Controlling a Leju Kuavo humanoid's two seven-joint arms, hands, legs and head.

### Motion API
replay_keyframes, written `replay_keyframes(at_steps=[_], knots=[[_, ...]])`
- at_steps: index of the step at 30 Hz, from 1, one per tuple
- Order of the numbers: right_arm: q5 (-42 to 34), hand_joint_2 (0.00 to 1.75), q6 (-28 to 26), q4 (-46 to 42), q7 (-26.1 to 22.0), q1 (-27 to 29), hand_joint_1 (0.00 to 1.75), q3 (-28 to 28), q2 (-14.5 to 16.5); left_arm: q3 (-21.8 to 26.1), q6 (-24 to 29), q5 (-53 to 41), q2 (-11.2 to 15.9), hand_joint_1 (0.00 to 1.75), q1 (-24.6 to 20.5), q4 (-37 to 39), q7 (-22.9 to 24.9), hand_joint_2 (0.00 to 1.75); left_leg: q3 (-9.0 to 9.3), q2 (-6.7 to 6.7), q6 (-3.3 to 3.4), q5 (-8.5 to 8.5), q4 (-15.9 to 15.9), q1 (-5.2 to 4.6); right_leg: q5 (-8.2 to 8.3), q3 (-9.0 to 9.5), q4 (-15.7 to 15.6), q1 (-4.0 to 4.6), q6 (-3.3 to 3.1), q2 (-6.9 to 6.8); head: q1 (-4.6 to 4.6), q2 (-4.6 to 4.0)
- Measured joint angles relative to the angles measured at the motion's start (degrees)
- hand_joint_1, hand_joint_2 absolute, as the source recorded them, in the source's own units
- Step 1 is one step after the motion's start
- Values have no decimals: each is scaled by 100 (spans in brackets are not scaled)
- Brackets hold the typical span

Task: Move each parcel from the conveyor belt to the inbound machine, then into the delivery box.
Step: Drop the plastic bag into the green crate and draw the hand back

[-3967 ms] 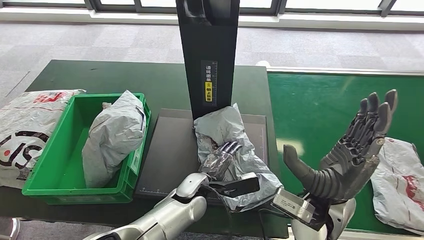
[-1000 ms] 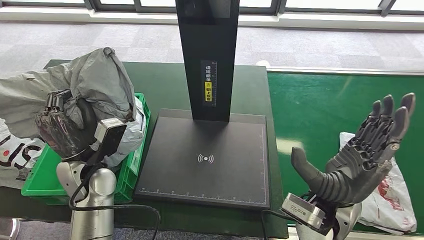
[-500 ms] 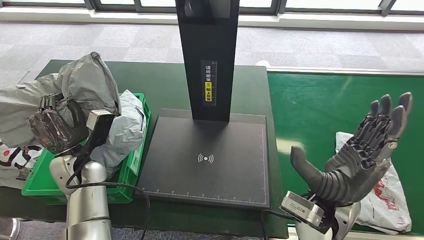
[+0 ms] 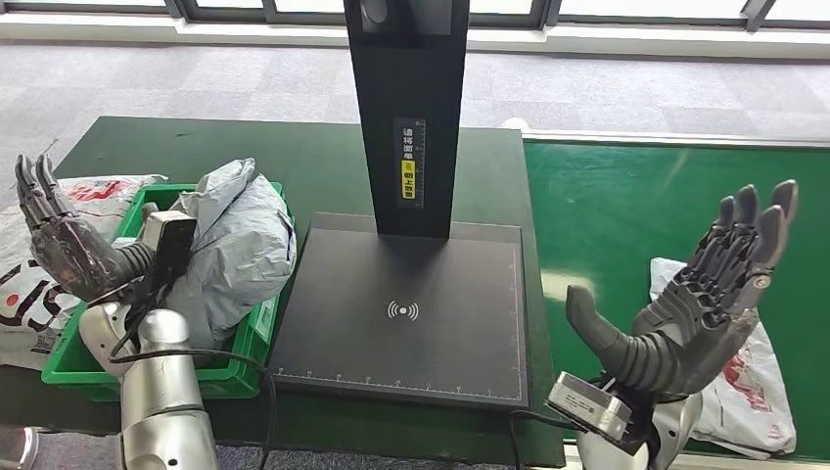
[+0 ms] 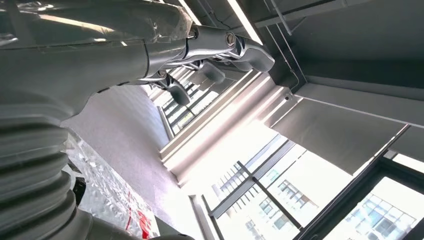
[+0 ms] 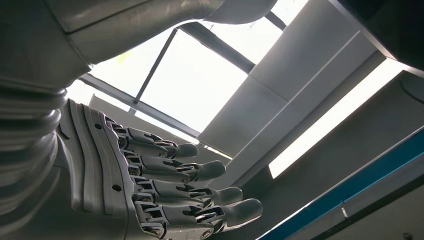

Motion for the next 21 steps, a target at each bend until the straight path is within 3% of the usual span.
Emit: replay_keyframes(at_steps=[5,16,18,21], knots=[[65,175,0,61,64,-9,0,-1,0,57,0,618,-2,0,-15,-47,-478,175,-24,-1,0,0,0,0,0,0,0,0,0,-1,0,0],[169,175,0,200,260,-46,0,-340,5,-8,0,1834,-34,0,199,-508,-870,175,2,-3,0,0,0,0,0,-3,-1,0,0,-3,0,0],[305,175,1,302,413,-88,0,-501,12,-266,0,2327,-41,0,432,-739,-914,175,9,4,-1,-2,0,-1,0,-5,-2,0,0,3,-1,0],[678,175,4,527,878,-124,0,-857,26,-1028,0,3375,-73,0,863,-1166,-955,175,3,-8,-1,-3,3,-1,0,-5,-5,1,0,-6,0,0]])
